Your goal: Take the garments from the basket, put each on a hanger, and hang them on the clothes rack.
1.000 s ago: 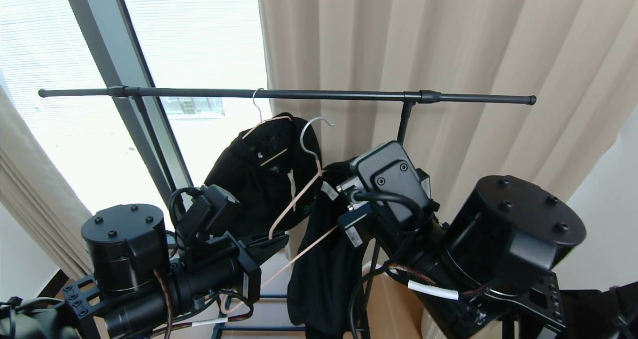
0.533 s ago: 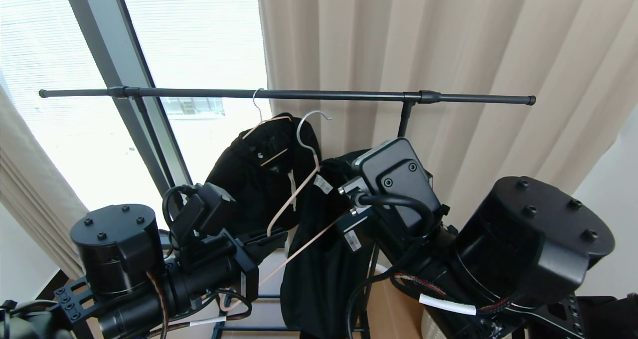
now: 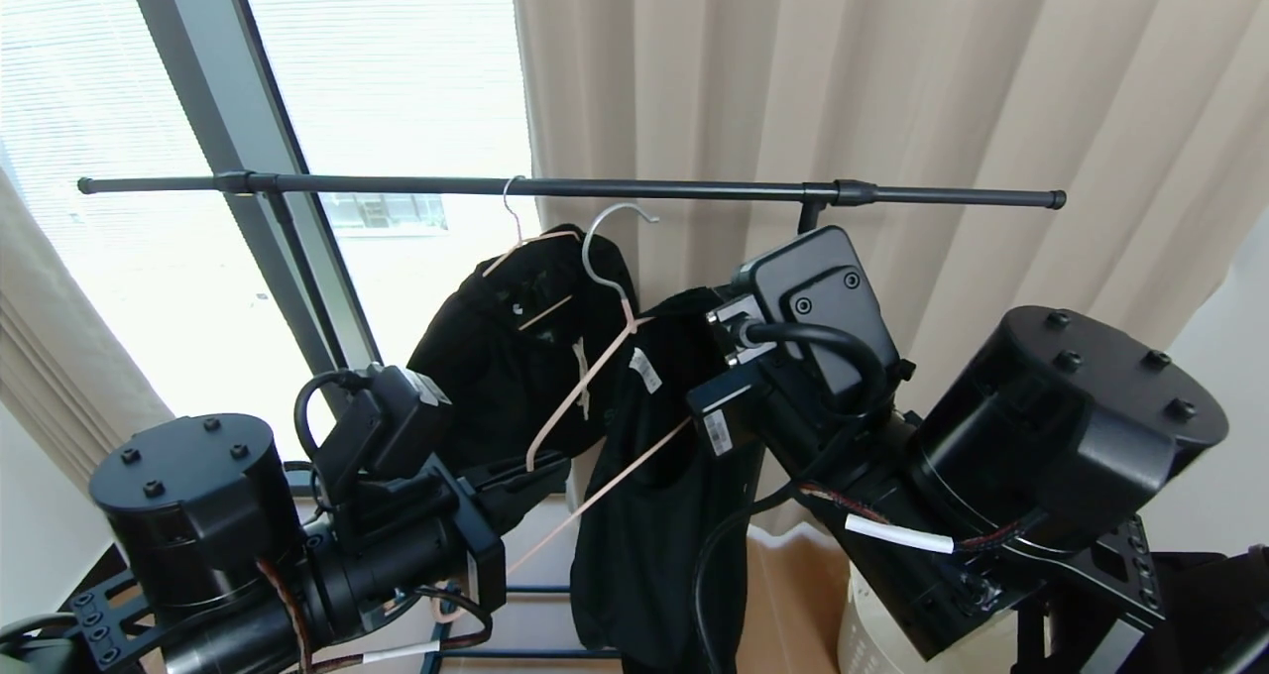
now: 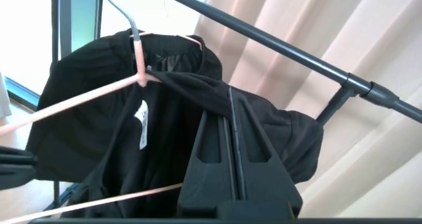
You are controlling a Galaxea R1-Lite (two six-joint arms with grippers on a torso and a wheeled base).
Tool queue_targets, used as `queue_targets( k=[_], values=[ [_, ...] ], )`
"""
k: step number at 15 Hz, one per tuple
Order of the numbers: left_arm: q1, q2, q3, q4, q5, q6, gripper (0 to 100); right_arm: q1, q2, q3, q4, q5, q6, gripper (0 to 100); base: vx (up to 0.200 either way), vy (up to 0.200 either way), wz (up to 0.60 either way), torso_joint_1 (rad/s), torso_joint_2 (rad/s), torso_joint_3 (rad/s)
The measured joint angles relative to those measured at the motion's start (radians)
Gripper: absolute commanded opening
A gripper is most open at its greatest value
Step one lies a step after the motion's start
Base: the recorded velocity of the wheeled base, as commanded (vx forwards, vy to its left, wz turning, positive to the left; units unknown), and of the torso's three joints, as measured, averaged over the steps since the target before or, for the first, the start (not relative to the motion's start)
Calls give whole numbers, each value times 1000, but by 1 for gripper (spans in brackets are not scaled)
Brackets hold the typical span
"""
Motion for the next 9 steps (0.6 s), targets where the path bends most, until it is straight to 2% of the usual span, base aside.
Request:
queue_targets(
  k=[5,6,9],
  values=[
    [-24,-3,17,-1,0,29,0,0,3,-11,-27,-1,6,0,0,0,0,0,0,0],
    [-26,-3,18,-1,-1,29,0,0,3,-10,-28,-1,6,100,0,0,0,0,0,0],
    [-27,-3,20,-1,-1,28,0,1,-1,-9,-29,-1,6,100,0,0,0,0,0,0]
  ],
)
